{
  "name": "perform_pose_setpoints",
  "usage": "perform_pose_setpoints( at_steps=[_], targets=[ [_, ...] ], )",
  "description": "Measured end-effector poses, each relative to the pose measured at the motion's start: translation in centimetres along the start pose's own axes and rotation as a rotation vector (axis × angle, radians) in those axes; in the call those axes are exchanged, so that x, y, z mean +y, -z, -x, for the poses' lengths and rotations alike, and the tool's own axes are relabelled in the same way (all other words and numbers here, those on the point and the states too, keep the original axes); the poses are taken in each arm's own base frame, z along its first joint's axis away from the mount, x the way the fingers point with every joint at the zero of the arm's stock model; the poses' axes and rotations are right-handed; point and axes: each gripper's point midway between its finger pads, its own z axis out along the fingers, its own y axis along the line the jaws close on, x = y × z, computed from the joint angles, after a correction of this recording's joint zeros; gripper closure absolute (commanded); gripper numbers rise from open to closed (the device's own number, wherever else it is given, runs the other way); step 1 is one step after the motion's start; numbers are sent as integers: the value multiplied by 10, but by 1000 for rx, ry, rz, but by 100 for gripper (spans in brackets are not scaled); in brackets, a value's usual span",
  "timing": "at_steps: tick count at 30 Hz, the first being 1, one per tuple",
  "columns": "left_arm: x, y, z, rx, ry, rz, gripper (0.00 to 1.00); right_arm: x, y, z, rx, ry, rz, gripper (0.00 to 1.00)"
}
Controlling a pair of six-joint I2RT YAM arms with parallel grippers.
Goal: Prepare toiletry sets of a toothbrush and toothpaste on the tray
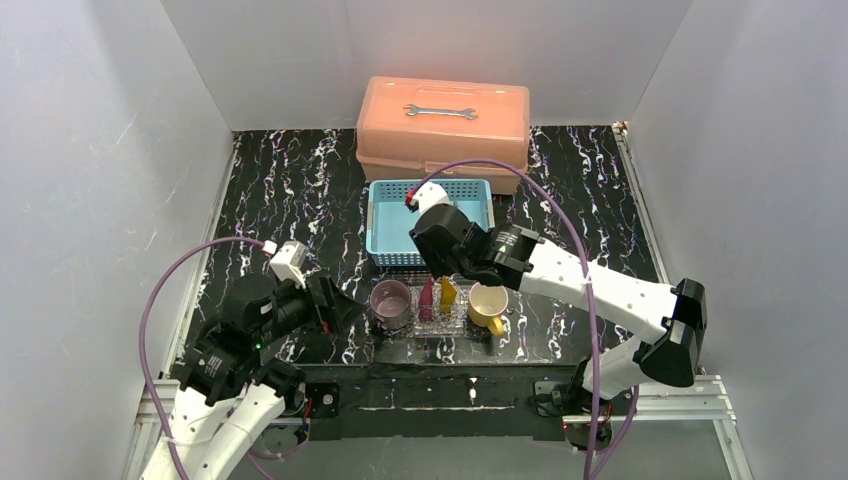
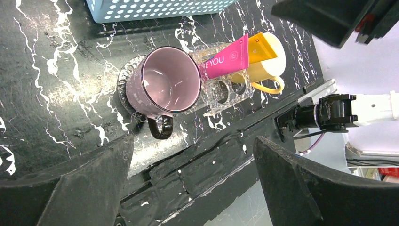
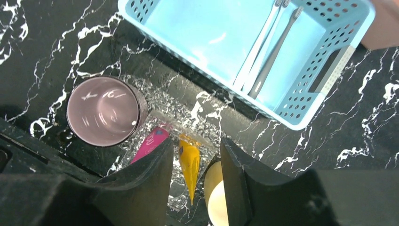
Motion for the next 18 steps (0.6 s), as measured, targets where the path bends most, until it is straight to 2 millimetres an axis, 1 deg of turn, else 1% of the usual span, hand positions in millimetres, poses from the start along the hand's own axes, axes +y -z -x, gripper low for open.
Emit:
perform_pose_setpoints(
  at_steps=[4,6,8,10,14,18],
  targets=[
    [1,-2,2,8,-16,6,2,-11,-1,18,-26,-16,-14,49],
    [1,-3,3,9,-27,7,2,-19,-8,27,-29,-31,-25,49],
    [2,-4,3,15,-35,10,2,-28,-19,31,-22,-48,-32,49],
    [2,-5,3,14,-40,9,2,-37,-31,31,-5,-62,-44,50],
    [2,-5,3,3,-51,3,2,-56,-59,23,53,-83,-71,50],
    [1,-4,3,-11,-62,-14,2,-74,-81,16,94,-112,-101,51]
  ],
)
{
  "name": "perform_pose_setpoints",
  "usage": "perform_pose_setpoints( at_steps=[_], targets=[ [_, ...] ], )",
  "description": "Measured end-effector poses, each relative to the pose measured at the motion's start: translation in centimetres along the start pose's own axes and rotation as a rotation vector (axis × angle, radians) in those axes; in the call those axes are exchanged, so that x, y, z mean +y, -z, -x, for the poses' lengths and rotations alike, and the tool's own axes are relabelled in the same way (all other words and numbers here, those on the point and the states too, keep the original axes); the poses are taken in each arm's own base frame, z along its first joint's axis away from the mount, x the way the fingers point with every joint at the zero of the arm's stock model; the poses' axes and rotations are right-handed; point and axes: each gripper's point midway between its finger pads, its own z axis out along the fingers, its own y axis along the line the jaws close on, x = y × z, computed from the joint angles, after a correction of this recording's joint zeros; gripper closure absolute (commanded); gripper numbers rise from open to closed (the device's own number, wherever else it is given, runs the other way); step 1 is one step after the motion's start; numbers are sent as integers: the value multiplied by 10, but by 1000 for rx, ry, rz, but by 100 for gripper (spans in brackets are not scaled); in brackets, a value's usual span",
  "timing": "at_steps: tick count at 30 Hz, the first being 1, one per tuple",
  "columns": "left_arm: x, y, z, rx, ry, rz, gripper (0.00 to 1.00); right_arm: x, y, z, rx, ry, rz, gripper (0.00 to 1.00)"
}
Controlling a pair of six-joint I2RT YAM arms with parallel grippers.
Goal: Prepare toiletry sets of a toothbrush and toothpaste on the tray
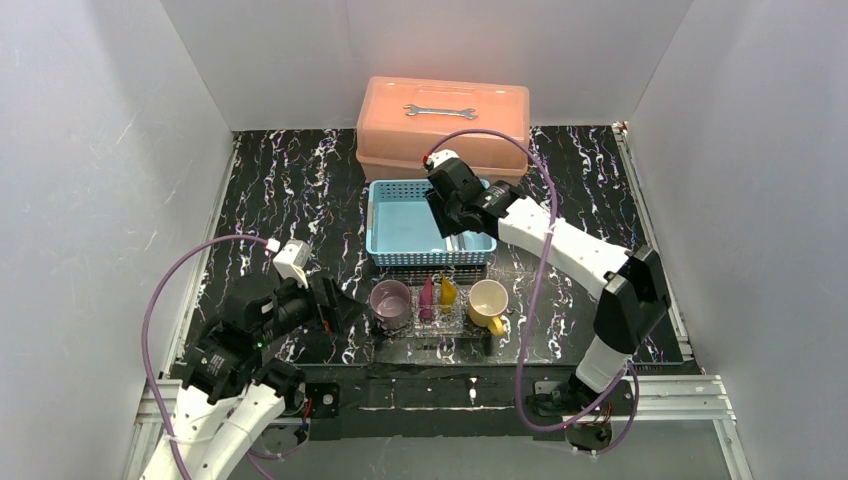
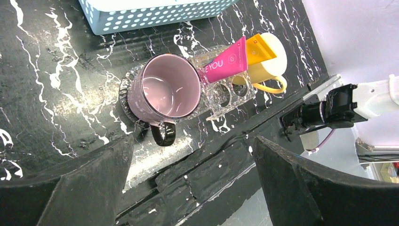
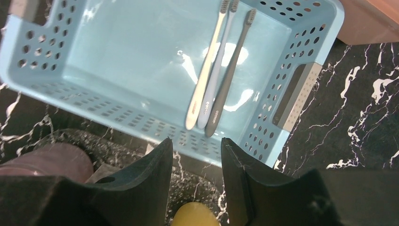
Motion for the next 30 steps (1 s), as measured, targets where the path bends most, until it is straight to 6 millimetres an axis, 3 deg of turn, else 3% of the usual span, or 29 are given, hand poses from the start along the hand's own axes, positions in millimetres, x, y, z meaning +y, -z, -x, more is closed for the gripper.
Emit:
perform_pose_setpoints(
  at_steps=[15,30],
  targets=[
    [-4,-6,-1,27,-9,-26,2,-41,-94,-15,132,-85,-56,62],
    [-3,-7,-1,31,-8,-24,2,-64,-151,-40,209,-126,-80,64]
  ],
)
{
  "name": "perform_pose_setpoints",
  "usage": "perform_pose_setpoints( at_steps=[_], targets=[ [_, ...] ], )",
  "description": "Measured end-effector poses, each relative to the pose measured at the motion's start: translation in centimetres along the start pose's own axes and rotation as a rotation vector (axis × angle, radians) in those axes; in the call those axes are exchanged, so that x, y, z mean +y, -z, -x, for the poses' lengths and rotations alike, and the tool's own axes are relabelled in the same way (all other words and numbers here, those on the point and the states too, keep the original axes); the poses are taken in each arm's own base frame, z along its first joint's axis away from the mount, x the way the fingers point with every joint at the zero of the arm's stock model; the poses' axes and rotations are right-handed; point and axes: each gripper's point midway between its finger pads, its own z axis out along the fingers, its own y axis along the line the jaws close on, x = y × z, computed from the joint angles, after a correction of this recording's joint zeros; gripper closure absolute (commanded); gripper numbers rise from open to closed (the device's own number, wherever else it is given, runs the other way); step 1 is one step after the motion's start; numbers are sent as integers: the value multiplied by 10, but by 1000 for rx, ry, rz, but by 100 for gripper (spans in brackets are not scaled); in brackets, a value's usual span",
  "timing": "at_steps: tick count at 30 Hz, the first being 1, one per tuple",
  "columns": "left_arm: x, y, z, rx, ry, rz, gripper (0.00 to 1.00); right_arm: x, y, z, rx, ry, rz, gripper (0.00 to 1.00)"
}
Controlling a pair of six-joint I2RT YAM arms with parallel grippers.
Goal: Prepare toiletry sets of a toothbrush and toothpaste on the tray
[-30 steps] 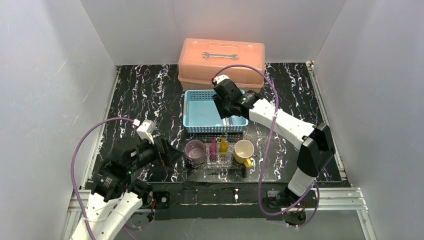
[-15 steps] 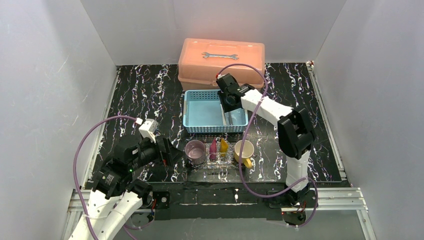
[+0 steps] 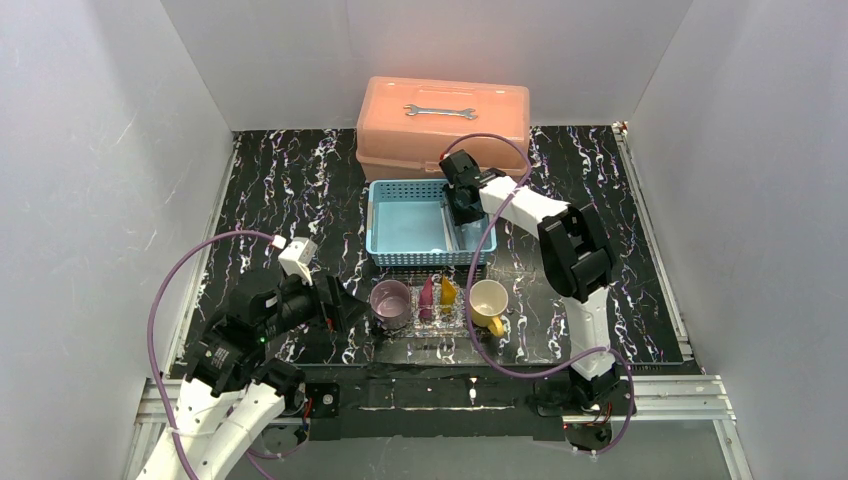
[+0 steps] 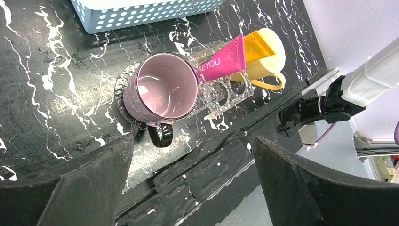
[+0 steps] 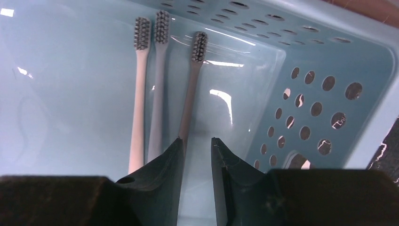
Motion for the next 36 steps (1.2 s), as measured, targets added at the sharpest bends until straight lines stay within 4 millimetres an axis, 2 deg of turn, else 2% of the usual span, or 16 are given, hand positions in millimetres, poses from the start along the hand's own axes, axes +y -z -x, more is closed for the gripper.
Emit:
perform_pose_setpoints(
  at_steps=[9,24,31,36],
  targets=[
    [0,0,0,2,1,2,2,-1,-12,-3,13,-12,22,65],
    [1,-1,-1,7,3,4,2,5,-12,-3,15,-22,53,65],
    [1,-1,-1,7,3,4,2,6,-19,-6,20,-31,55,66],
    [1,-1,-1,7,3,4,2,6,-21,-6,17,-31,54,72]
  ],
)
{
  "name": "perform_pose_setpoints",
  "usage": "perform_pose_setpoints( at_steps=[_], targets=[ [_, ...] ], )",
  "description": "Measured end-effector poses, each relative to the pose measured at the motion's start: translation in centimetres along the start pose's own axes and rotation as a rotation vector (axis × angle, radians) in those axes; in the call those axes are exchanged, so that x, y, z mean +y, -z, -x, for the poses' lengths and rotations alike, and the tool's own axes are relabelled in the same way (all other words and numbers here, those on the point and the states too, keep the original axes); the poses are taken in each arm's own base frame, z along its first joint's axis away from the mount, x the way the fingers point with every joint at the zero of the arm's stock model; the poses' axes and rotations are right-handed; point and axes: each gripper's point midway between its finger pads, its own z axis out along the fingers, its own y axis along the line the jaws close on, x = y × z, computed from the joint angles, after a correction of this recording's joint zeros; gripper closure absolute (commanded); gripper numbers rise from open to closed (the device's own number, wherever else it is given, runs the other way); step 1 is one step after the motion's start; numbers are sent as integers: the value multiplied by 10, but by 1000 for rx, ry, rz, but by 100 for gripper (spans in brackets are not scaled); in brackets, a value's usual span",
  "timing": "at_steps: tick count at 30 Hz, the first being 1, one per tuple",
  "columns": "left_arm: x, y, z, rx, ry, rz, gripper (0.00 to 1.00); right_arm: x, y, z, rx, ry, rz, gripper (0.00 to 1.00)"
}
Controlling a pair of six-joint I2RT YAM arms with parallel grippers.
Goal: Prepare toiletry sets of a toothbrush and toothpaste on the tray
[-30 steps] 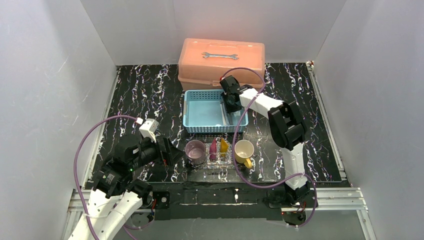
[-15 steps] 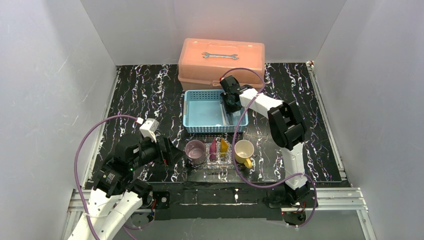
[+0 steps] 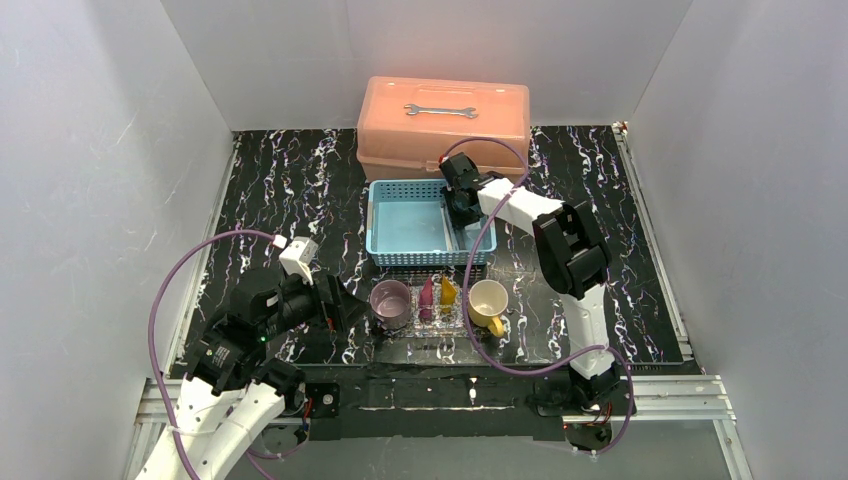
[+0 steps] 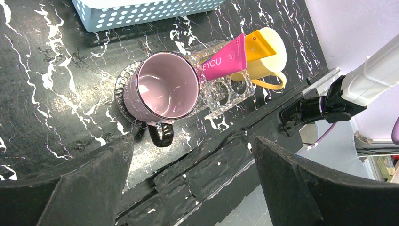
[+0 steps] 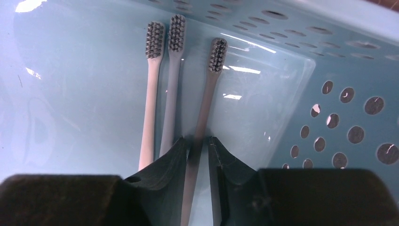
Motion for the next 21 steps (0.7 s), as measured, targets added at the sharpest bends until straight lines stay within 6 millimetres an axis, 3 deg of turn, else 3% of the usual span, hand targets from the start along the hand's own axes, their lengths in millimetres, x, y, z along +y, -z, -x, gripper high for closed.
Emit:
perform_pose_setpoints(
  at_steps=[8,21],
  targets=[
    [0,0,0,0,0,0,2,-1,-2,2,-19,-2,-2,99],
    [0,-1,0,5,2,2,2,-3,3,3,-22,-11,3,99]
  ],
)
